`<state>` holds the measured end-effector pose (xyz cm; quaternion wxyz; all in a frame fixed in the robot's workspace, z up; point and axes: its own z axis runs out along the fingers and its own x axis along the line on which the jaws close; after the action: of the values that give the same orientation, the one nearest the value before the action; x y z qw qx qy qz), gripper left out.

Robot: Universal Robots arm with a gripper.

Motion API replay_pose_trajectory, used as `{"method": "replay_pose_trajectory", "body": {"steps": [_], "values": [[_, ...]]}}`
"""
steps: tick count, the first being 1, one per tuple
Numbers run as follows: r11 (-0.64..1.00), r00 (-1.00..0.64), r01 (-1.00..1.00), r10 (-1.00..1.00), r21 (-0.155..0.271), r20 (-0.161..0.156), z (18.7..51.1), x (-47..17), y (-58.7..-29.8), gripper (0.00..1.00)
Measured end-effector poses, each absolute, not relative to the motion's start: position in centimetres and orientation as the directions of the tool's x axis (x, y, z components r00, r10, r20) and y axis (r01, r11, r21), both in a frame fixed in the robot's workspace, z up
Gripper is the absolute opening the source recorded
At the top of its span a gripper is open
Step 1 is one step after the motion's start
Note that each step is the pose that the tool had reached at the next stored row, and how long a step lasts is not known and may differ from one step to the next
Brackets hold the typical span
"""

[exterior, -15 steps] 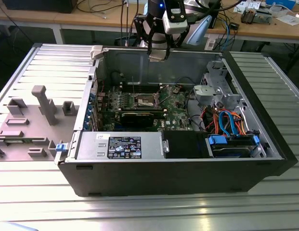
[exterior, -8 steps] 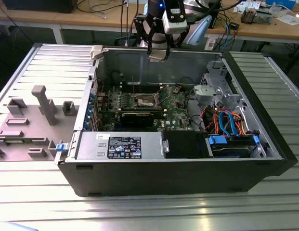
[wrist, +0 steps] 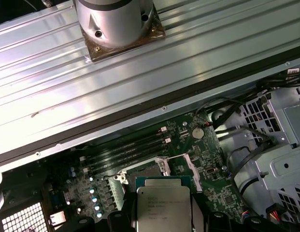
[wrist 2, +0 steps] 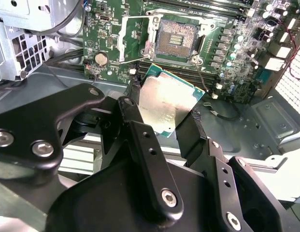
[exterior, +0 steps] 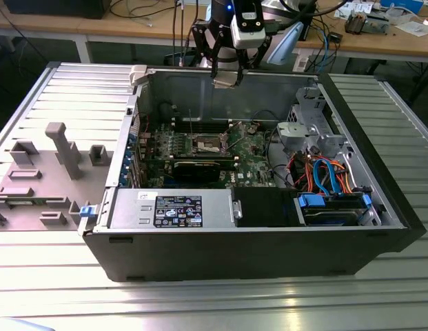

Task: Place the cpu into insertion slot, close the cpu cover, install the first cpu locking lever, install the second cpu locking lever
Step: 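Place the cpu into insertion slot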

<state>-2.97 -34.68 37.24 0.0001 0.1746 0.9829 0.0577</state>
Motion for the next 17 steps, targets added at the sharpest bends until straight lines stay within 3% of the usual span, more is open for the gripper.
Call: {"method": "replay_pose_trajectory", "body": {"steps": [17], "values": [[0.929,-0.935,0.353,0.353,0.114,0.020,37.24,-2.98,-34.68,0.55]]}}
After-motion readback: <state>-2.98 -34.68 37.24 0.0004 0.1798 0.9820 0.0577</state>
